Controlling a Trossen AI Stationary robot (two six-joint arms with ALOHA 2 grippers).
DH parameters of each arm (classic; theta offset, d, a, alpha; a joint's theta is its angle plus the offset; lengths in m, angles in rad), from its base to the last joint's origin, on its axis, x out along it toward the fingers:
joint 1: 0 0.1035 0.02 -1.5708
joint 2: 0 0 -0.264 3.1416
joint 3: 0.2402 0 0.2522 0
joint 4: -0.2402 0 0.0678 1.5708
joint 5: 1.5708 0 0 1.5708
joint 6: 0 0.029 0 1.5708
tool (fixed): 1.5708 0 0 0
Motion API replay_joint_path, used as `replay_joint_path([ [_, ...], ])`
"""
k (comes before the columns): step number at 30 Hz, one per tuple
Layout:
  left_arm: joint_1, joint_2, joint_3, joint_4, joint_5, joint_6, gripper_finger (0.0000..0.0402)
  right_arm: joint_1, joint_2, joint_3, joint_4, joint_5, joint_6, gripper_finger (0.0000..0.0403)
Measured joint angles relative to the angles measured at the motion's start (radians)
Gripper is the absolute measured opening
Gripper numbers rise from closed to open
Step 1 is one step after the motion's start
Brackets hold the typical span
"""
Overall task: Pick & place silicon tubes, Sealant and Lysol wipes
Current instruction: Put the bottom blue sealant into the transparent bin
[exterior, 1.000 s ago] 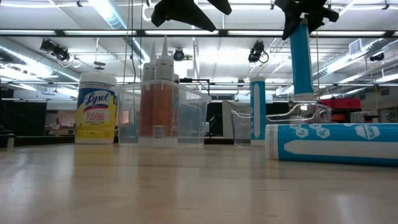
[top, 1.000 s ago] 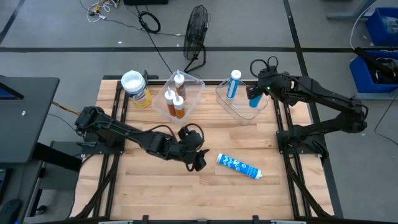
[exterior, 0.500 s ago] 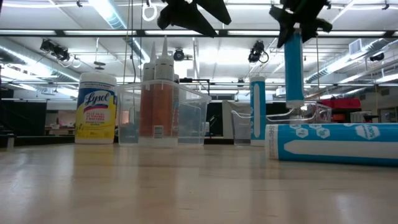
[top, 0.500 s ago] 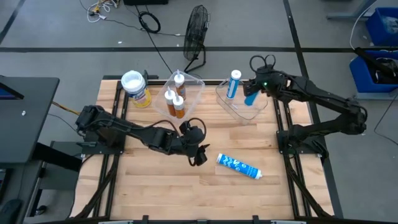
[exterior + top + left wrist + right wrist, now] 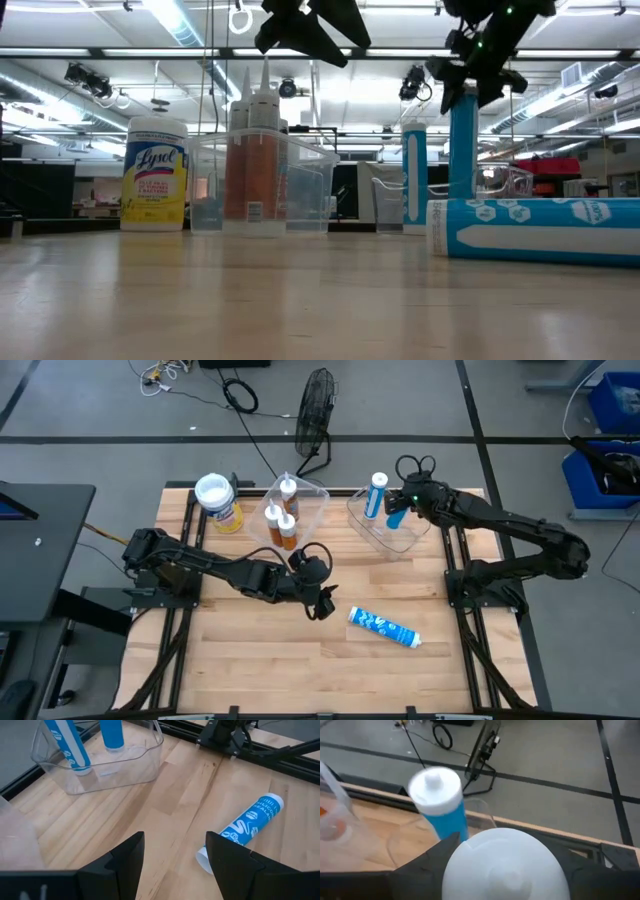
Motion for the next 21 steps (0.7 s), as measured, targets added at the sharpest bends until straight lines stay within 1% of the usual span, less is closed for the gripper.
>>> replay_joint_path([
  [2,0.000,0.000,0.000,0.000,0.000,0.000,0.0216,-0.012,0.000,-0.025,0.019,-0.003,0.000,0.0213],
  [5,0.000,0.000,0.000,0.000,0.000,0.000,0.0216,-0.031,0.000,-0.066,0.074,-0.020,0.001,0.0213],
  [9,0.000,0.000,0.000,0.000,0.000,0.000,0.0216,-0.056,0.000,-0.098,0.083,-0.017,0.017,0.0234],
  [12,0.000,0.000,0.000,0.000,0.000,0.000,0.0216,-0.075,-0.001,-0.115,0.103,-0.016,0.015,0.0237],
  [17,0.000,0.000,0.000,0.000,0.000,0.000,0.0216,-0.104,-0.001,-0.137,0.160,-0.040,0.005,0.0212],
  [21,0.000,0.000,0.000,0.000,0.000,0.000,0.0216,-0.113,0.000,-0.139,0.167,-0.069,-0.009,0.0197],
])
